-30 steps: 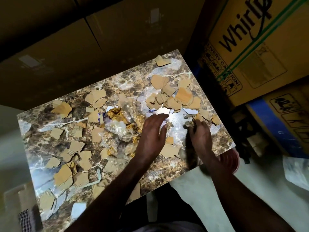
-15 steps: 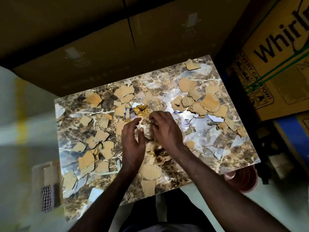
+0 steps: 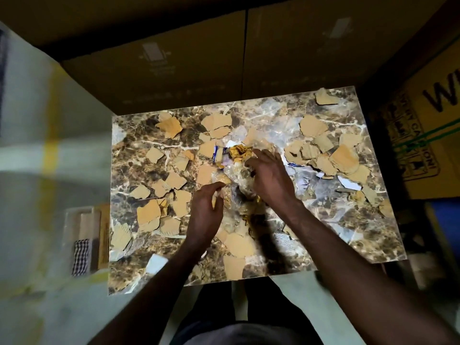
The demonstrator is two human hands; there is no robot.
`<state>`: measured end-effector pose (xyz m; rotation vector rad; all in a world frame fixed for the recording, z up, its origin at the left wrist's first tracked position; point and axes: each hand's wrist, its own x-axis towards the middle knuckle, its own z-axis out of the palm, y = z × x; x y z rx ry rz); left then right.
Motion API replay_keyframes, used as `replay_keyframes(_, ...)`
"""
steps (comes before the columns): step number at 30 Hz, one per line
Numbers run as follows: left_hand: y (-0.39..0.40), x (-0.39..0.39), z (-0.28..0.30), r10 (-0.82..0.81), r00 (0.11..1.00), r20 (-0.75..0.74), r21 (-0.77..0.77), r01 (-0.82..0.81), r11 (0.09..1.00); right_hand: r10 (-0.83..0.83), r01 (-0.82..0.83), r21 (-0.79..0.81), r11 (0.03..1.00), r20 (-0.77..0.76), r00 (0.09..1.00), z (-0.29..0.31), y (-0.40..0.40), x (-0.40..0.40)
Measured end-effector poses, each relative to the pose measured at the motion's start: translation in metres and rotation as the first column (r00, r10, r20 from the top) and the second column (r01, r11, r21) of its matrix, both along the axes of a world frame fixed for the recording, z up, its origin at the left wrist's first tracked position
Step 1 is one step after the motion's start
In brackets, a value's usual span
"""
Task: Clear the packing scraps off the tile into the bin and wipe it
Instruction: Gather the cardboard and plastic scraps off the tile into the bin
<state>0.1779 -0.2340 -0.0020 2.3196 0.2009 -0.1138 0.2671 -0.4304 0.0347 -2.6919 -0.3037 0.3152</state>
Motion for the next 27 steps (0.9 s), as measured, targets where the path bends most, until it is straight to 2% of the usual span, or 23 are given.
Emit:
replay_keyframes(4, 0.017, -0.010, -0.007, -0.012, 1.000, -0.020, 0.024, 0.012, 1.000, -0.094, 0.086, 0.149, 0.985, 0.048, 0.994, 0.011, -0.004, -0.022)
replay_keyframes(8, 0.043, -0.028, -0.008, 0.039, 0.999, -0.030, 0.012, -0.038, 0.999, -0.076, 0.044, 0.226, 0.973, 0.136, 0.988, 0.016, 0.001, -0.060)
replay_keyframes(11, 0.067, -0.047, -0.012, 0.061, 0.995, -0.085, 0.014, -0.060, 0.998, -0.006, 0.010, 0.294, 0.956, -0.015, 1.000, 0.012, 0.014, -0.101)
replay_keyframes(13, 0.077, -0.061, -0.016, 0.054, 0.985, -0.163, 0.000, -0.054, 0.999, 0.108, -0.068, 0.255, 0.965, -0.148, 0.983, 0.004, 0.023, -0.130)
replay_keyframes(15, 0.079, -0.077, -0.021, 0.012, 0.970, -0.244, 0.000, -0.012, 1.000, 0.245, -0.190, 0.211, 0.959, -0.282, 0.928, -0.011, 0.029, -0.161)
replay_keyframes(18, 0.069, -0.099, -0.031, -0.072, 0.950, -0.304, 0.005, 0.077, 0.997, 0.319, -0.291, 0.131, 0.948, -0.394, 0.862, -0.040, 0.033, -0.204)
replay_keyframes(21, 0.055, -0.105, -0.034, -0.051, 0.949, -0.312, -0.030, 0.044, 0.999, 0.333, -0.332, 0.079, 0.940, -0.419, 0.845, -0.062, 0.037, -0.221)
replay_keyframes(25, 0.041, -0.103, -0.037, -0.004, 0.955, -0.296, -0.047, -0.011, 0.999, 0.319, -0.316, 0.074, 0.946, -0.384, 0.866, -0.063, 0.045, -0.210)
replay_keyframes(27, 0.039, -0.103, -0.043, -0.032, 0.961, -0.274, -0.056, 0.018, 0.998, 0.303, -0.309, 0.042, 0.950, -0.358, 0.883, -0.062, 0.043, -0.204)
